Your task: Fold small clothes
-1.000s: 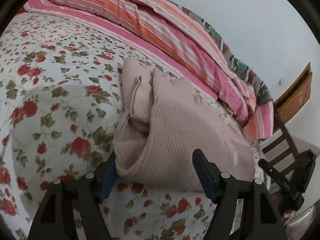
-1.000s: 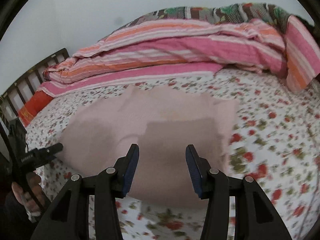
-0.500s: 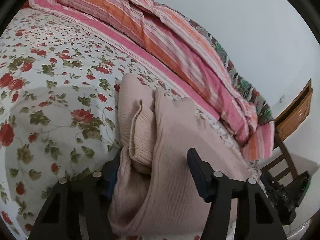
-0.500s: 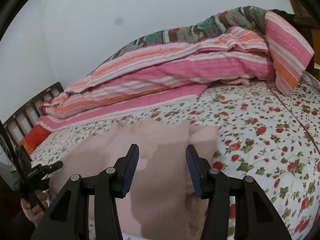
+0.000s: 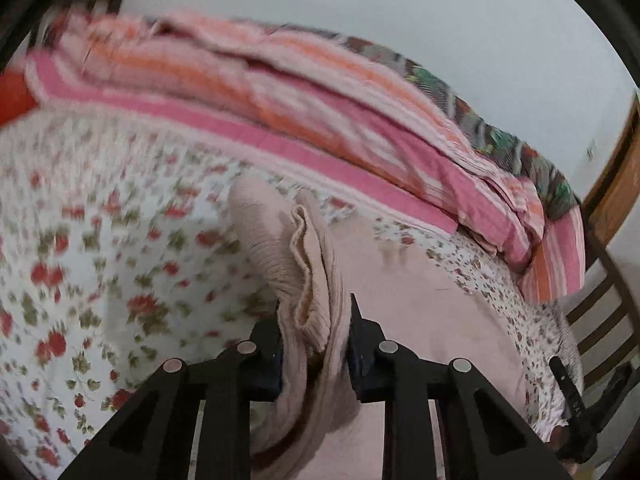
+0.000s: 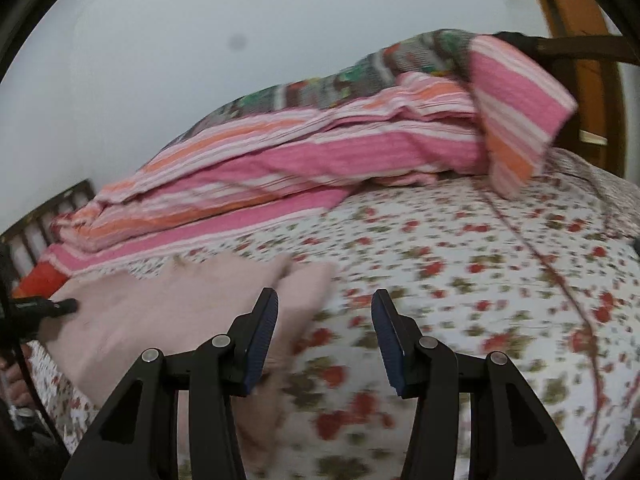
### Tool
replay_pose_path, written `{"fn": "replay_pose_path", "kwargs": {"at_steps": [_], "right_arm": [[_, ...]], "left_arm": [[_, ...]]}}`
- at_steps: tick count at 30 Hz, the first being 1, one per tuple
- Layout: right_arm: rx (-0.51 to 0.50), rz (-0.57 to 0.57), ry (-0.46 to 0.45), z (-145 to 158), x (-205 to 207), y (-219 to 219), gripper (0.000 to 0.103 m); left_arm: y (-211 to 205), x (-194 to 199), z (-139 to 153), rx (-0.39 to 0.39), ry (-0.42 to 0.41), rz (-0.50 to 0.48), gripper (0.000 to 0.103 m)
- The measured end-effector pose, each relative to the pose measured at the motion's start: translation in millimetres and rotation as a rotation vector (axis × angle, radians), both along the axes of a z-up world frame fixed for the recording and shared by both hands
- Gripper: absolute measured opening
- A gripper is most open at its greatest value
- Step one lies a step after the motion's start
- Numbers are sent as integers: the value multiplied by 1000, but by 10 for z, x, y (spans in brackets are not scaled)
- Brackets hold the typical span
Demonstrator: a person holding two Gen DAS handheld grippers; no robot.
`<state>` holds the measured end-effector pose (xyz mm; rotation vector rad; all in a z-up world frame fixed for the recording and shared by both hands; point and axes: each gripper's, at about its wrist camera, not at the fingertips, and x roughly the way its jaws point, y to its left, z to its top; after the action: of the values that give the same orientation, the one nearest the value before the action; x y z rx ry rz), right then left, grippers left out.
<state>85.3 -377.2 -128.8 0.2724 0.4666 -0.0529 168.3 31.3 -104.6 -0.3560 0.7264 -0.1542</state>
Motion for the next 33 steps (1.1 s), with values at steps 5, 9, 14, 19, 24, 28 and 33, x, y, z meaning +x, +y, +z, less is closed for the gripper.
{"fn": "replay_pose_path", "kwargs": {"at_steps": [5,9,14,19,24,28,33], "right_arm": [[52,-91,-3,-8,-124,-387,48],[91,-152,-9,-22,-223,-640,48],[124,-196,-17,-39,-325,-847,48],[162,-203,-16,-61,-344,-937,48],[166,-126,-2,-65,-259,-779,49],[239,6,22,-88,-163,-568,55],[347,156,10,-33,-46,-279,70]], "left_arm": [[-802,-45,418,121,-72,-88,22],[-1535,-79,504,233,-92,-124,22],[-2430,-151,163,273,-69,-239,22],[-2947,-346,-239,364,-82,-355,27],[-2573,-392,-49,156,-82,-513,57],[-1976,-397,188,29,-135,-482,71],[-1236,-276,187,71,-181,-340,76]]}}
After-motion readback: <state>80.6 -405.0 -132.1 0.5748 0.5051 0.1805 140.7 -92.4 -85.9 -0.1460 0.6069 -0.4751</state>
